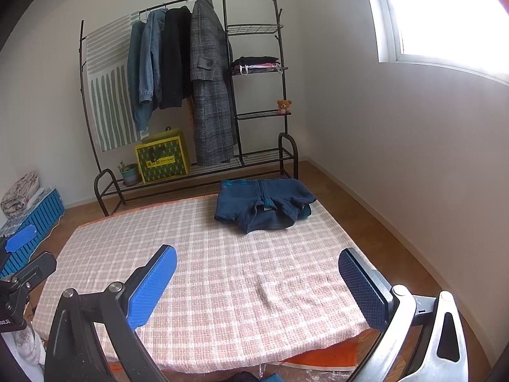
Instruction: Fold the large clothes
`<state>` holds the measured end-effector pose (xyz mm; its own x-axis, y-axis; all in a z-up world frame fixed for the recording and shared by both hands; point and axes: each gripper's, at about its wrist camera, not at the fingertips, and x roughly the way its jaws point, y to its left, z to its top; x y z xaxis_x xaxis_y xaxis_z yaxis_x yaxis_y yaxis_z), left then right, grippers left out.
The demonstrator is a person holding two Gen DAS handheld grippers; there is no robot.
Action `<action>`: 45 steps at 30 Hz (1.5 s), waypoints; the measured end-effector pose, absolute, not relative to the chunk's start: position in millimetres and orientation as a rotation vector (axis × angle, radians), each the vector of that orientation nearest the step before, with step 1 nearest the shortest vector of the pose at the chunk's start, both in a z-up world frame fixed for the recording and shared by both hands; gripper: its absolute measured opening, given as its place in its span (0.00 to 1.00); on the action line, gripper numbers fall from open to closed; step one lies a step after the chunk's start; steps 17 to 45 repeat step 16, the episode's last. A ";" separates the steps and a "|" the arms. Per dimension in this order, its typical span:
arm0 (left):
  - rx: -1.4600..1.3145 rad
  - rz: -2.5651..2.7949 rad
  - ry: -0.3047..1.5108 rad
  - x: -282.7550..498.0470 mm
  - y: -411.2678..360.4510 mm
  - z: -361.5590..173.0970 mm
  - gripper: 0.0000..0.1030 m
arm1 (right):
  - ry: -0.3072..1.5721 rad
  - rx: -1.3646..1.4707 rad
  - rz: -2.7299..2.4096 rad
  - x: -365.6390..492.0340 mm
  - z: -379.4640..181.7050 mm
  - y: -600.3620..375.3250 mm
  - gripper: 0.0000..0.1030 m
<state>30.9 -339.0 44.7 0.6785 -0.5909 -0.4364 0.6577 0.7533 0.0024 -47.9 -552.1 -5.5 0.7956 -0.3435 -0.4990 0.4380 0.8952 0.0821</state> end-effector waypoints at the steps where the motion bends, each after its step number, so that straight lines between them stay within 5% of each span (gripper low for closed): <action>1: 0.163 -0.706 0.432 30.5 -338.6 44.9 1.00 | 0.498 0.198 -0.423 -47.9 -6.2 -551.7 1.00; 45: 0.165 -0.701 0.395 33.8 -331.6 42.1 1.00 | 0.517 0.198 -0.420 -42.7 -13.8 -545.6 1.00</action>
